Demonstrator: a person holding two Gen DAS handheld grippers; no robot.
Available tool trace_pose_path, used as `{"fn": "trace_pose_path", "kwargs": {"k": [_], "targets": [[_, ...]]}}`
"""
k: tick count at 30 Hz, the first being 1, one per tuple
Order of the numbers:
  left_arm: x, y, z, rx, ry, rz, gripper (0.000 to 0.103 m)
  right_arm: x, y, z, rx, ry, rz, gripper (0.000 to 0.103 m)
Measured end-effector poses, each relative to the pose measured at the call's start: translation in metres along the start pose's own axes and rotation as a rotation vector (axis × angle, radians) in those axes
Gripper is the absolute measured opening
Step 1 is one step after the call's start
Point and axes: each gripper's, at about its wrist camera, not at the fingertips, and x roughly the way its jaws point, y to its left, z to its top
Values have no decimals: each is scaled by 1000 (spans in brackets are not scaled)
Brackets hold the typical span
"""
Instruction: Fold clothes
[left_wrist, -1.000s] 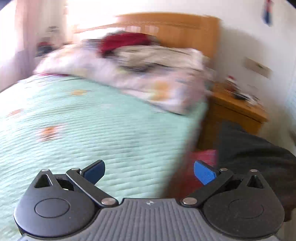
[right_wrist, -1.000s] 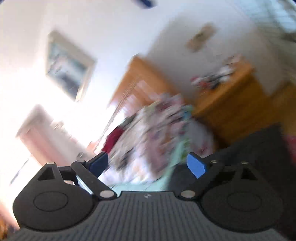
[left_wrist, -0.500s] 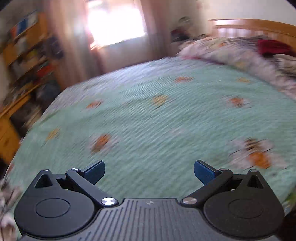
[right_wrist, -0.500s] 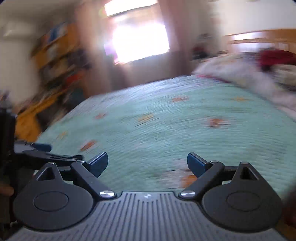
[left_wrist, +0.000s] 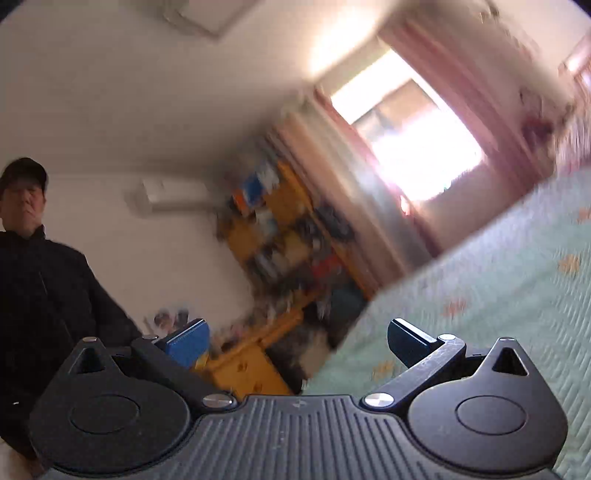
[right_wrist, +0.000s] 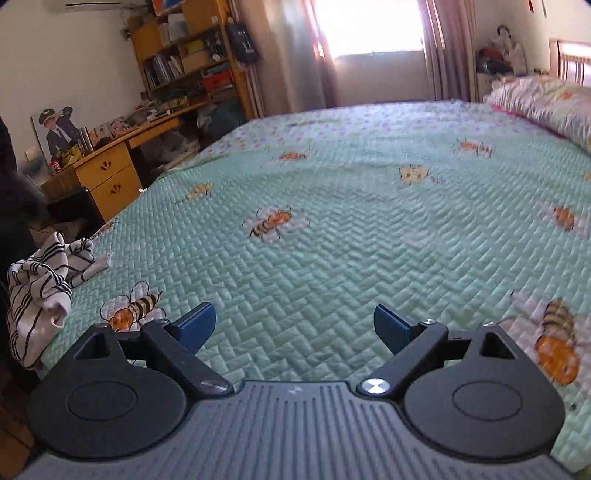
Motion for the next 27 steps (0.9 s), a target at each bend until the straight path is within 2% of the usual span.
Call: {"fn": "trace_pose_path", "kwargs": {"k": [2,8,9,14,18,19,21,24,27], "targets": [[-6,4,7,-26,-1,-42,102,2,1,-5,15,12,-7,93],[22,2,-15,-149,223,-458,103,13,-2,-28,69,62,-54,93],[29,-1,-21,-161,271,-506,103,14,-4,-30,81,70,-57,93],[68,0,-60,-187,470,-681,102,16,-1,-37,108,95,-67,93],[83,11,-90,-291,609,-766,102,16,9,-43,117,127,-59,93],[84,10,-97,-303,626,-764,102,16,11,-45,121,137,-59,93],[87,5,-111,-307,650,-743,102,14,14,-48,130,147,-61,93],[85,5,-115,-308,694,-759,102,10,18,-50,140,146,-64,93],[73,8,-111,-287,667,-746,102,7,22,-51,142,142,-63,93]]}}
